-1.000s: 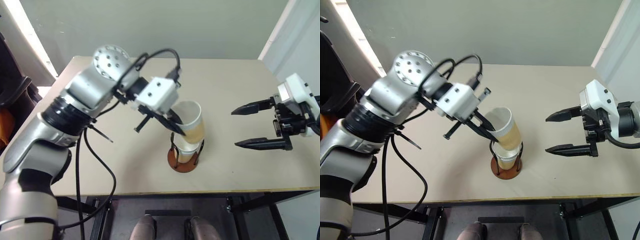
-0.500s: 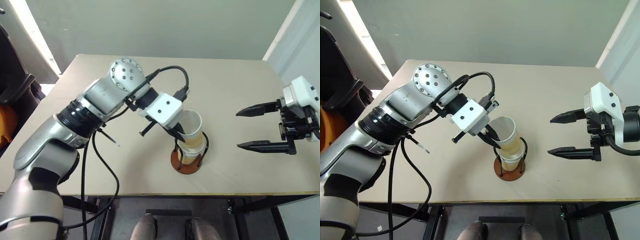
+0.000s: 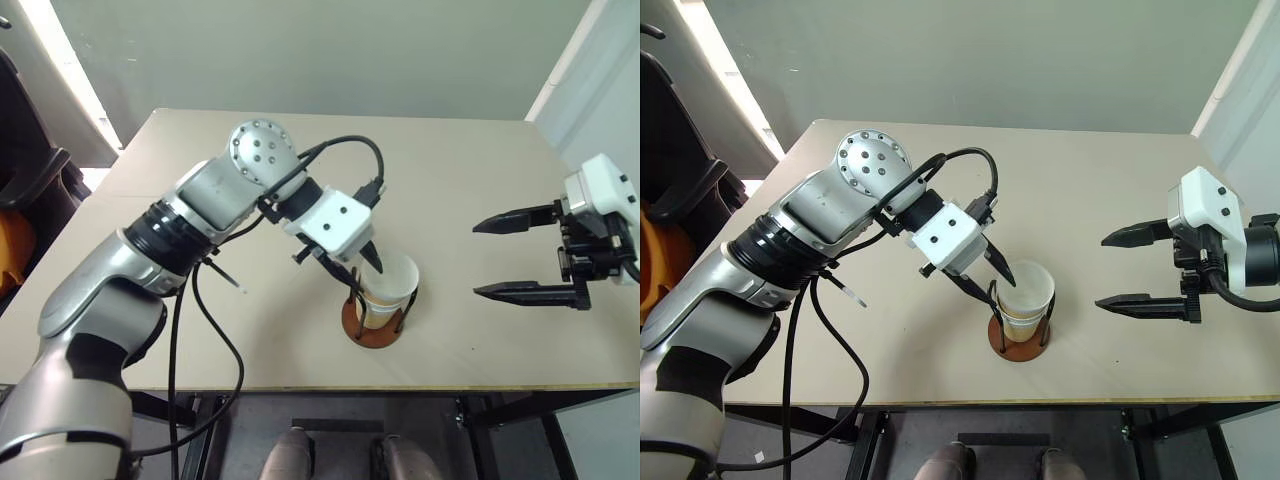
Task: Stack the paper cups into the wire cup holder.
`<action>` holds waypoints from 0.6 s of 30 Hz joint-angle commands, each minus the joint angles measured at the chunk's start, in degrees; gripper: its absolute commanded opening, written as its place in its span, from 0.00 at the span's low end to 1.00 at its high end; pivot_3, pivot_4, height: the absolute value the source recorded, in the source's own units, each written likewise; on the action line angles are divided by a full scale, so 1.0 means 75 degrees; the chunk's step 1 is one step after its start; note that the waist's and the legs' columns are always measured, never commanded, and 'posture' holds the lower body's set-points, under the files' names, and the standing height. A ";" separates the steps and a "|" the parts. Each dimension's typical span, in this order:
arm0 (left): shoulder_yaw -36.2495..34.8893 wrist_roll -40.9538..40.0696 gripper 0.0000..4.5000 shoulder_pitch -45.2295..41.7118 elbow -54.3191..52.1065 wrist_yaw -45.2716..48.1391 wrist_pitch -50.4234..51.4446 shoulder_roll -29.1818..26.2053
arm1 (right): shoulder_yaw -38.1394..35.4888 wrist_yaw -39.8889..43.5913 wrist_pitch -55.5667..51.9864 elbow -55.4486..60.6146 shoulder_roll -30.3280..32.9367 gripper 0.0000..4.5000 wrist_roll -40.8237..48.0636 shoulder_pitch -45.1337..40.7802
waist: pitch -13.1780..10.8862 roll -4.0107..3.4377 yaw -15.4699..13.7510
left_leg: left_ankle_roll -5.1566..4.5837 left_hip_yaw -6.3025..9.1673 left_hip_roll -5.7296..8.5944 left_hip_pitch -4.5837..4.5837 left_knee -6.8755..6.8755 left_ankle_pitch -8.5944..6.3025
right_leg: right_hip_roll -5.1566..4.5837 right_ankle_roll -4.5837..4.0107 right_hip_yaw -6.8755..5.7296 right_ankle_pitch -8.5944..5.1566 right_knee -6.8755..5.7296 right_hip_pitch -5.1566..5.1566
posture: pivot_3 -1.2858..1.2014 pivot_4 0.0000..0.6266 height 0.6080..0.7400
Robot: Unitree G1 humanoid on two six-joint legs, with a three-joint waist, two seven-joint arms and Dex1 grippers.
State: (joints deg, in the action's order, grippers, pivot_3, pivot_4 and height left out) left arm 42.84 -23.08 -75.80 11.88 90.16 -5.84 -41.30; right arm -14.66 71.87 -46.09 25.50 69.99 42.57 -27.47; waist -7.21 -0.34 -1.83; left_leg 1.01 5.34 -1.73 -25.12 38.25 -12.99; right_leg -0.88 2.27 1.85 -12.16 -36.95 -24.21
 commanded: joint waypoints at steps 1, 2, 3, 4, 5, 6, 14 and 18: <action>-0.0384 0.0179 0.65 -0.0067 0.0068 0.0312 -0.0173 0.0113 | -0.0055 -0.0099 0.0136 0.0132 0.0067 1.00 0.0020 -0.0079 | 0.0000 0.0000 0.0000 | 0.0000 0.0000 0.0000 0.0000 0.0000 0.0000 | 0.0000 0.0000 0.0000 0.0000 0.0000 0.0000 | 0.52 0.24 1.00; -0.0410 0.0211 0.65 -0.0055 0.0079 0.0312 -0.0192 0.0132 | -0.0043 -0.0106 0.0145 0.0130 0.0067 1.00 0.0021 -0.0081 | 0.0000 0.0000 0.0000 | 0.0000 0.0000 0.0000 0.0000 0.0001 0.0000 | 0.0000 0.0000 0.0000 0.0000 0.0000 0.0001 | 0.52 0.24 1.00; -0.0610 0.0333 0.65 -0.0002 0.0167 0.0277 -0.0105 0.0208 | 0.0054 -0.0103 0.0190 0.0079 0.0037 1.00 -0.0006 -0.0153 | 0.0000 0.0000 0.0000 | 0.0000 0.0000 0.0000 0.0000 0.0001 0.0000 | 0.0000 0.0000 0.0000 0.0000 0.0000 0.0000 | 0.52 0.24 1.00; -0.0792 0.0409 0.65 0.0060 0.0219 0.0241 0.0021 0.0240 | 0.0154 -0.0104 0.0232 0.0024 0.0007 1.00 -0.0038 -0.0222 | 0.0000 0.0000 0.0000 | 0.0000 0.0000 0.0000 0.0001 0.0001 0.0000 | 0.0000 0.0001 0.0000 0.0000 0.0000 0.0000 | 0.52 0.24 1.00; -0.1014 0.0382 0.65 0.0197 0.0187 0.0255 0.0184 0.0171 | 0.0295 -0.0084 0.0295 -0.0040 -0.0017 1.00 -0.0105 -0.0284 | 0.0000 0.0000 0.0002 | 0.0000 0.0000 0.0000 0.0001 0.0001 0.0000 | 0.0000 0.0001 0.0000 0.0000 -0.0001 0.0001 | 0.52 0.24 1.00; -0.1178 0.0370 0.65 0.0300 0.0148 0.0276 0.0306 0.0130 | 0.0391 -0.0064 0.0344 -0.0092 -0.0024 1.00 -0.0151 -0.0324 | 0.0000 0.0000 0.0005 | 0.0000 -0.0001 0.0000 0.0003 0.0001 0.0000 | 0.0000 0.0001 0.0000 0.0000 -0.0002 0.0001 | 0.52 0.24 1.00; -0.3636 -0.0250 0.65 0.2838 -0.0839 -0.0487 0.2536 -0.2083 | 0.1089 0.0206 0.0862 -0.1423 -0.0303 1.00 -0.0739 -0.0645 | 0.0007 -0.0015 0.0166 | 0.0012 -0.0005 -0.0009 0.0023 -0.0010 0.0008 | 0.0026 0.0002 0.0012 -0.0001 -0.0005 -0.0008 | 0.52 0.24 1.00; -0.4903 -0.0960 0.65 0.4236 -0.1719 -0.0940 0.3767 -0.2668 | 0.1185 0.0303 0.1006 -0.2142 -0.0438 1.00 -0.0926 -0.0977 | 0.0007 -0.0015 0.0066 | 0.0008 0.0001 -0.0008 0.0018 -0.0011 0.0006 | 0.0018 -0.0007 0.0014 -0.0008 -0.0003 -0.0007 | 0.52 0.24 1.00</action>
State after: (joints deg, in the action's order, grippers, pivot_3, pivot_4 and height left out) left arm 9.91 -27.85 -44.43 2.75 84.46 19.85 -60.54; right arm -4.83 73.36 -39.51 10.17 66.42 35.85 -33.32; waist -7.15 -0.46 -1.33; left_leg 1.07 5.35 -1.79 -24.98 38.17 -12.95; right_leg -0.75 2.17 1.94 -12.24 -36.97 -24.25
